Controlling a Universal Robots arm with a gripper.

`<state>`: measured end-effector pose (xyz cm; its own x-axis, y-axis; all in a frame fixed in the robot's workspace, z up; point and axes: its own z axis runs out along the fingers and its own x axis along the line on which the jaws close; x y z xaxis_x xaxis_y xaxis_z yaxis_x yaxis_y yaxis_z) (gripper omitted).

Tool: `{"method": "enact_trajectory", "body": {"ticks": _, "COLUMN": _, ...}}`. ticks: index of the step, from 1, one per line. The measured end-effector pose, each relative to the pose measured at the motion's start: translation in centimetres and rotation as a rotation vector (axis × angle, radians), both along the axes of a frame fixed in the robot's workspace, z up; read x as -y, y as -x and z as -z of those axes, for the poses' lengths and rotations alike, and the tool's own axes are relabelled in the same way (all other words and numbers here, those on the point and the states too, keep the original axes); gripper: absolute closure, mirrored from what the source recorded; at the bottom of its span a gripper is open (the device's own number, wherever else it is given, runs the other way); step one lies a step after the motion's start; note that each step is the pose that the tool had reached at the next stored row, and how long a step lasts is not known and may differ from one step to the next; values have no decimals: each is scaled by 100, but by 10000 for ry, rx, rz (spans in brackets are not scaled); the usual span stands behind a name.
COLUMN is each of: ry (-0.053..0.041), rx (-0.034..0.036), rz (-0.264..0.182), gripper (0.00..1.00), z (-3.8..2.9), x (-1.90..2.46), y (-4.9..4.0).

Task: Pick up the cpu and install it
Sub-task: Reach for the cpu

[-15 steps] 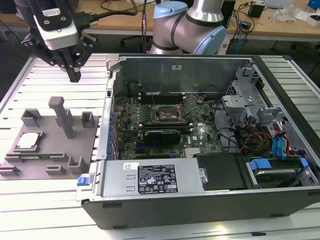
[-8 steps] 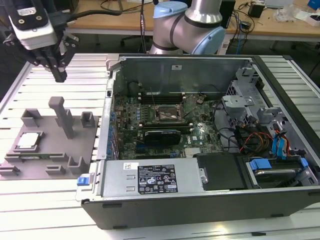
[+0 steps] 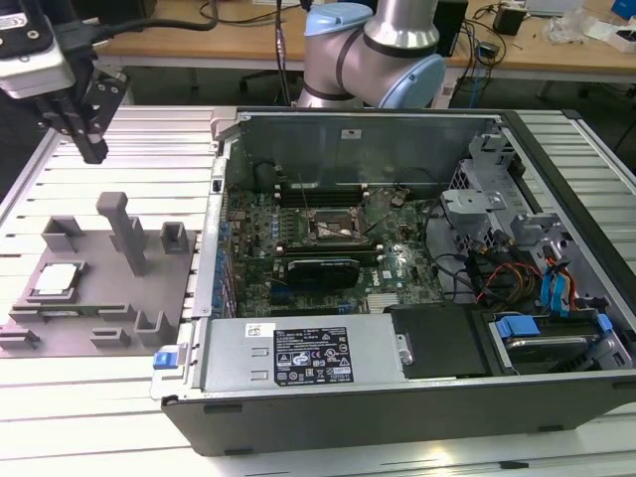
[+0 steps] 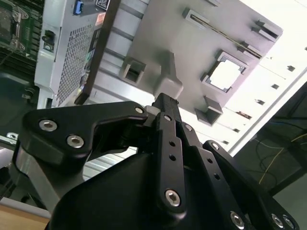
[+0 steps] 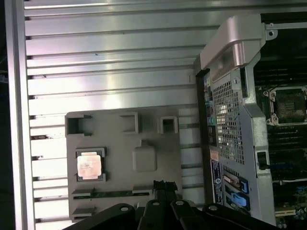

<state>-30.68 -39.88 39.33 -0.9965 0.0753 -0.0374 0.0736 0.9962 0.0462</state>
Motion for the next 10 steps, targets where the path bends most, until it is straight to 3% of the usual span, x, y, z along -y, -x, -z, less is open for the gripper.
{"method": "enact_trajectory", "body": {"ticks": 6, "ry": -7, "rx": 16, "rz": 0, "gripper": 89, "z": 8, "x": 0, "y": 174}}
{"method": "enact_trajectory", "body": {"ticks": 10, "ry": -7, "rx": 21, "rz": -1, "gripper": 89, "z": 89, "x": 0, "y": 281}}
